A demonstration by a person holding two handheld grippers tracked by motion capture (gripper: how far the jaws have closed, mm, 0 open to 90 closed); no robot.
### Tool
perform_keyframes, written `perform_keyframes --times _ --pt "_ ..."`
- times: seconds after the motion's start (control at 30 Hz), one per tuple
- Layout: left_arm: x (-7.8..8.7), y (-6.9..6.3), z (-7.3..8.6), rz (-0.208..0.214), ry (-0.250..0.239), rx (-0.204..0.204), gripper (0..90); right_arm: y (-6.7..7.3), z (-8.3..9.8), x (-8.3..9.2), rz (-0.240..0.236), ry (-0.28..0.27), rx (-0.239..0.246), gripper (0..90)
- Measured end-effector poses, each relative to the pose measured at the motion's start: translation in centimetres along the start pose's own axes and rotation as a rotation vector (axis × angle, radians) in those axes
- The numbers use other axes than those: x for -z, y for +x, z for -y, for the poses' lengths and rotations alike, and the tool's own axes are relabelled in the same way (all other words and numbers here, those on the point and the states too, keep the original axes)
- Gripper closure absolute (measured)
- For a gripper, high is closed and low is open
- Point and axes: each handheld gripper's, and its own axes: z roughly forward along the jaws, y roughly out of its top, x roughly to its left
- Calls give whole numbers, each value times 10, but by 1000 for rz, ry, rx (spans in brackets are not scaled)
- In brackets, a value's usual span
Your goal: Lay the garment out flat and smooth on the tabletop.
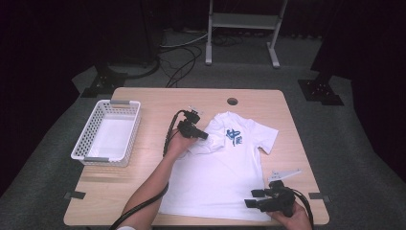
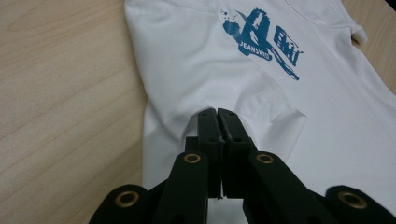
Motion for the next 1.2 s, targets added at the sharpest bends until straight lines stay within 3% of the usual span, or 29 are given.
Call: perform_keyframes --times 0.3,0.53,0.83,1.2 --pt "2 -2 -3 -5 2 -14 898 0 1 0 2 -6 1 406" --pt "11 2 -4 -26 -36 -8 897 0 2 1 -2 -6 0 407" --pt "34 28 3 -24 -75 71 897 0 2 1 -4 -7 -1 407" --pt "52 41 7 -50 -100 98 897 0 2 1 -4 -11 2 411"
